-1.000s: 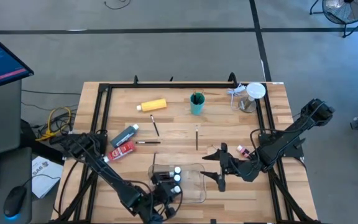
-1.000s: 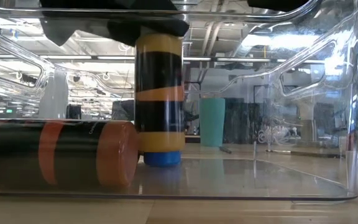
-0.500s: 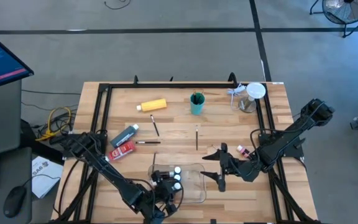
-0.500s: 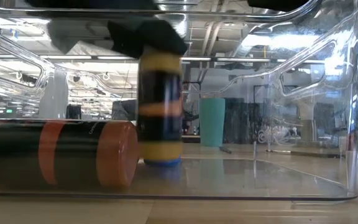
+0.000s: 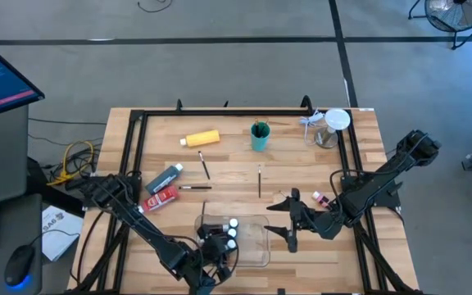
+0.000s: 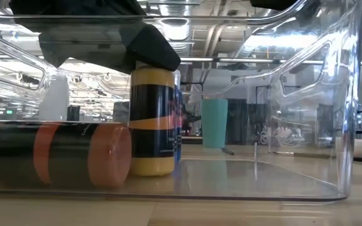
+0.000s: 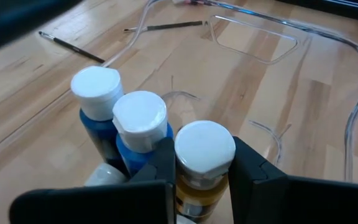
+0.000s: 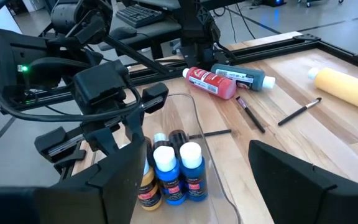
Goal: Pick & Place Paint Supplies
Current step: Put the dark yellow paint bottle into the transparent bin, then put the pink paint bottle into the transparent bin
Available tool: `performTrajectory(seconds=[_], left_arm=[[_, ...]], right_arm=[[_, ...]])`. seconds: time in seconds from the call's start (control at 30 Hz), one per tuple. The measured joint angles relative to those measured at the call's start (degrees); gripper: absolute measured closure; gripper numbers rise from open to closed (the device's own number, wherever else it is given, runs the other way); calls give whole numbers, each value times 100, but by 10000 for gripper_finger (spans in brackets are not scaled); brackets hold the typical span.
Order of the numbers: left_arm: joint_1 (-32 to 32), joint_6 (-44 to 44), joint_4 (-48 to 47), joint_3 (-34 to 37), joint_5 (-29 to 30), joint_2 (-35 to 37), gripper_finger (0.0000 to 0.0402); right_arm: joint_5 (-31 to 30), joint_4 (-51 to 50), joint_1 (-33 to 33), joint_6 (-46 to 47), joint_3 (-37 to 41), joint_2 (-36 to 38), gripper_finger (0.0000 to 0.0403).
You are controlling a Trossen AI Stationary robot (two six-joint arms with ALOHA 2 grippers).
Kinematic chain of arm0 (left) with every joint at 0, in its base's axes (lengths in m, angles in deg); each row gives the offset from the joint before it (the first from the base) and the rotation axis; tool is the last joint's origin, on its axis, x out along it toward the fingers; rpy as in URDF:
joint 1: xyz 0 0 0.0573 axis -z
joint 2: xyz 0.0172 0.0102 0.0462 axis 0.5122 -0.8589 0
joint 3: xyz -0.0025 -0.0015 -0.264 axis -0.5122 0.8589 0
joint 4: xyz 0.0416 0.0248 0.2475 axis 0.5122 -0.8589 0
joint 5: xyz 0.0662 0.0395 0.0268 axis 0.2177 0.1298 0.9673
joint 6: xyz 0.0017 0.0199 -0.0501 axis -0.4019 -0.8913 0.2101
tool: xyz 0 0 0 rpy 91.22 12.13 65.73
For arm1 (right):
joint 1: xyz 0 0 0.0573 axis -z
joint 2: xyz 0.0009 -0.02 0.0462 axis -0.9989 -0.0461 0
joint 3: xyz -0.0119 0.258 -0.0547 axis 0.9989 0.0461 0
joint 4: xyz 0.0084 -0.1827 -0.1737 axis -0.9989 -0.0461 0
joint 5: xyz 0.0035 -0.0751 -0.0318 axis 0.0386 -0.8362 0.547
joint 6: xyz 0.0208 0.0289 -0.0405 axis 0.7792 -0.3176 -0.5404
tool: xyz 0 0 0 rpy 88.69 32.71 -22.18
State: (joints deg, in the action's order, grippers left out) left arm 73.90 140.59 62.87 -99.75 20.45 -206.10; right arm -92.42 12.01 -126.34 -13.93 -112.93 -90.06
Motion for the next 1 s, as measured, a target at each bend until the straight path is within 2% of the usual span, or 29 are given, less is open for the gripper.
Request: performTrajectory(seconds=[0.13, 0.47, 1.0], left_arm=[[0, -22, 28, 2, -24, 1, 357], [0, -15, 63, 15, -151, 0, 306], [74, -494, -3, 16, 171, 596, 302]], right_arm=[[-1, 0, 0, -30, 0, 1, 127], [-1, -4, 0, -41, 0, -1, 127], [2, 0, 0, 63, -2, -1, 127]])
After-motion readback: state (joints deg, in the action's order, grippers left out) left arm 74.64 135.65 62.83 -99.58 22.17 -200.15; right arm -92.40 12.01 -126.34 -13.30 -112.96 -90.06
